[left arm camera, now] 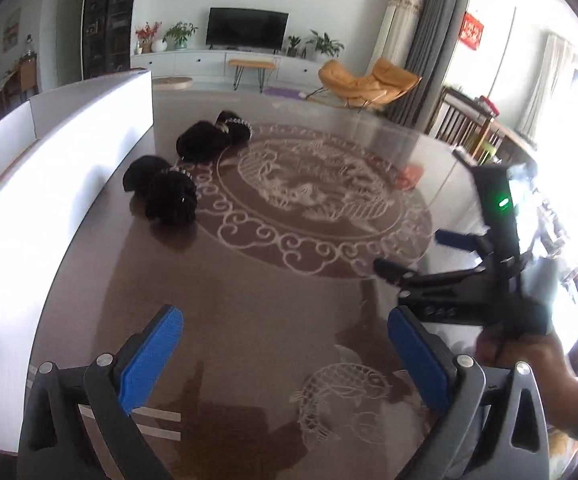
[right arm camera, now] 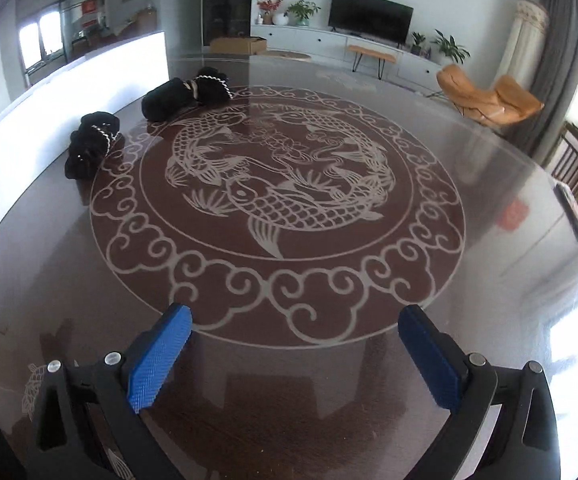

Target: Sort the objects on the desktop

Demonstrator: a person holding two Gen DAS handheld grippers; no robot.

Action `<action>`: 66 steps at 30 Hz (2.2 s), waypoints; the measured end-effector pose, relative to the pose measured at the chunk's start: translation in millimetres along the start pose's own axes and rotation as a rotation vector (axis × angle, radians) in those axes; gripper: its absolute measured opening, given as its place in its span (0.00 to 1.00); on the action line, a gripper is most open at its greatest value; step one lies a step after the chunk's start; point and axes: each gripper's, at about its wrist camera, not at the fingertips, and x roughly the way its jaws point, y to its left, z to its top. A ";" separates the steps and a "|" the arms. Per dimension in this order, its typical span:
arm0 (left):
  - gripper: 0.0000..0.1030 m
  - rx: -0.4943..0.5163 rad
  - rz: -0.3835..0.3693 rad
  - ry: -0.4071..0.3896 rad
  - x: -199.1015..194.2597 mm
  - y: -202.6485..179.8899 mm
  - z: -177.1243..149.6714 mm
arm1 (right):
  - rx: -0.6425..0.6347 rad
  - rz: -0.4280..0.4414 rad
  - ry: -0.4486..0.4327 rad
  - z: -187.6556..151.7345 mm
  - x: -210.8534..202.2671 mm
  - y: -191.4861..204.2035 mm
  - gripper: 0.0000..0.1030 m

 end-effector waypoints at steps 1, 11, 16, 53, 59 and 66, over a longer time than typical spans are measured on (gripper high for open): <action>1.00 0.012 0.042 0.018 12.5 1.2 -1.1 | 0.004 -0.003 -0.008 1.8 0.4 -0.5 1.00; 1.00 0.016 0.139 0.109 60.1 19.7 6.3 | 0.087 0.024 0.030 3.5 0.5 0.1 1.00; 1.00 0.088 0.127 0.121 58.7 5.8 1.1 | 0.123 -0.005 0.027 0.9 -2.1 0.7 1.00; 1.00 0.138 0.074 0.134 68.3 -1.7 15.5 | 0.123 -0.005 0.026 -0.6 -2.8 0.5 1.00; 1.00 0.138 0.074 0.134 68.2 -1.6 15.5 | 0.123 -0.005 0.026 -0.8 -2.8 0.3 1.00; 1.00 0.138 0.074 0.135 68.1 -1.5 15.5 | 0.123 -0.005 0.026 -0.6 -2.8 0.4 1.00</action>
